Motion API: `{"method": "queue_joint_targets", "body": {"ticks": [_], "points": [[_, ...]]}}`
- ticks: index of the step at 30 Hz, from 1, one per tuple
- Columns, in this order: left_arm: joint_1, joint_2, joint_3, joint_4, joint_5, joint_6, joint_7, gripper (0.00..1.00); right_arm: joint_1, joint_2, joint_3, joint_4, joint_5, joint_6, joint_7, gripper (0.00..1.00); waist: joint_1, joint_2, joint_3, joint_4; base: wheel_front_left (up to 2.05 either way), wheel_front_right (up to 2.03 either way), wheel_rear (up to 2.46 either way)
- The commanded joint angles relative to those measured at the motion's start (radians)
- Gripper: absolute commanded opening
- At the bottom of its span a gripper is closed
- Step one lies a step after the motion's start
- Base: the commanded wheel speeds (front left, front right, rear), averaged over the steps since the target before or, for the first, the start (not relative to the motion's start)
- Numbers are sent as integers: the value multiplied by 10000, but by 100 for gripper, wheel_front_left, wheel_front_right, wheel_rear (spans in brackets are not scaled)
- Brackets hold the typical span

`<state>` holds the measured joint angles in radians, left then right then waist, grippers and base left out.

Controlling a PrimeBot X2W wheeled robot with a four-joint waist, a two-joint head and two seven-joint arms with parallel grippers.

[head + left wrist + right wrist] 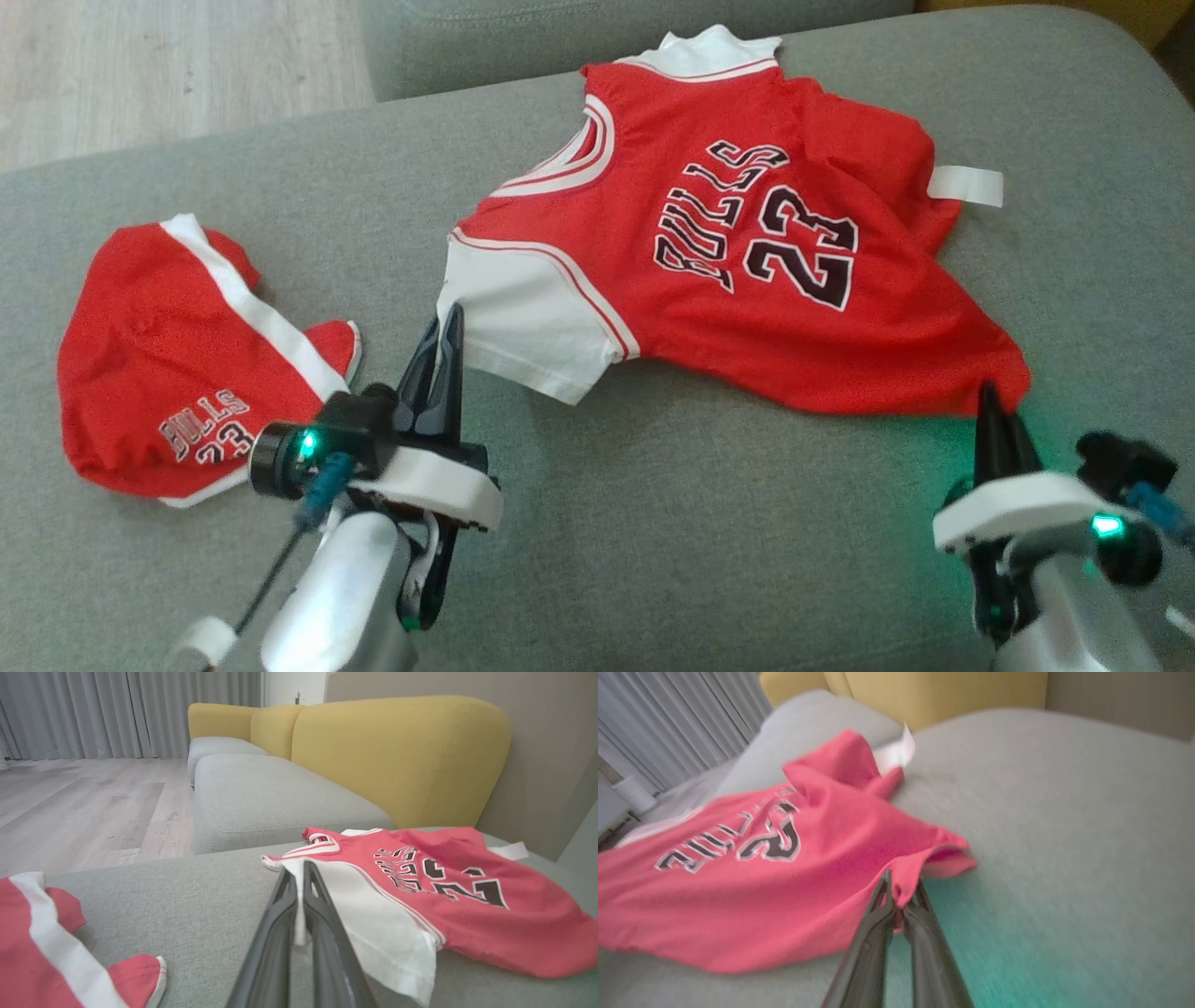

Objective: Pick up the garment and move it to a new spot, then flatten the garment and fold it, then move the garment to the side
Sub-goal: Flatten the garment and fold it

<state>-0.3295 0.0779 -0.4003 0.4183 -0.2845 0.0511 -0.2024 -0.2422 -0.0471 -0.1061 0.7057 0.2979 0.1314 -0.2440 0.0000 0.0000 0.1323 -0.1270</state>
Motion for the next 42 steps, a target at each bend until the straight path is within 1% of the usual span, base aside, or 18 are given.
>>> {"method": "queue_joint_targets", "body": {"ticks": [1,3,4,5,7,10,13,18,21,25,27,32,34,36,37,39,42], "points": [[-299,133,423,-519,-401,-228,4,0,-354,-32,373,-846,-89,-7,-151,0,0,0,-92,26,0,0,0],[-436,184,446,-747,-569,-450,43,0,-384,-32,438,-1618,-196,-7,-145,0,0,0,-186,72,0,0,0],[-436,184,446,-747,-569,-450,43,0,-384,-32,438,-1618,-196,-7,-145,0,0,0,-186,72,0,0,0],[-520,208,498,-883,-656,-514,60,0,-408,-32,451,-2018,-291,-7,-80,0,0,0,-231,98,0,0,0],[-729,234,659,-1181,-896,-621,141,0,-485,-32,413,-2852,-506,-7,174,0,0,0,-322,172,0,0,0],[-1285,222,810,-1546,-1262,-826,477,0,-687,-83,202,-4053,-1166,-7,780,0,0,0,-453,352,0,0,0],[-2103,224,934,-1806,-1521,-977,873,0,-1057,-550,40,-4995,-1535,-7,1520,0,0,0,-609,458,0,0,0],[-3354,153,1345,-2325,-2065,-1029,1206,0,-1912,-1388,27,-6116,-1444,-7,2397,0,0,0,-1003,512,0,0,0],[-3676,101,1654,-2796,-2481,-942,1347,0,-2216,-1685,171,-6733,-1373,-7,2793,0,0,0,-1246,498,0,0,0],[-3552,50,2022,-3884,-2981,-630,1628,0,-2193,-1964,177,-7779,-1206,-7,3242,0,0,0,-1441,530,0,0,0],[-3230,-72,2258,-4624,-3700,-312,1947,0,-1970,-2004,80,-8421,-1126,-7,3510,0,0,0,-1493,560,0,0,0],[-2882,-80,2201,-6570,-3837,454,2761,0,-1323,-1936,-273,-9919,-964,-7,4258,0,0,0,-1416,643,0,0,0],[-2926,54,2216,-7021,-3790,638,3098,0,-1205,-1888,-339,-10327,-962,-7,4511,0,0,0,-1295,623,0,0,0],[-3095,205,2204,-7069,-3788,747,3495,0,-1245,-1846,-480,-10564,-979,-7,4727,0,0,0,-1030,647,0,0,0],[-3256,314,2121,-6902,-3764,730,3740,0,-1320,-1860,-559,-10571,-1003,-7,4811,0,0,0,-876,673,0,0,0],[-3742,501,1974,-6357,-3739,594,4115,0,-1610,-1986,-560,-10376,-1080,-7,4830,0,0,0,-540,673,0,0,0],[-4929,827,1837,-5222,-3507,262,4376,0,-2489,-2207,-461,-9524,-1040,-7,4720,0,0,0,229,641,0,0,0]]}}
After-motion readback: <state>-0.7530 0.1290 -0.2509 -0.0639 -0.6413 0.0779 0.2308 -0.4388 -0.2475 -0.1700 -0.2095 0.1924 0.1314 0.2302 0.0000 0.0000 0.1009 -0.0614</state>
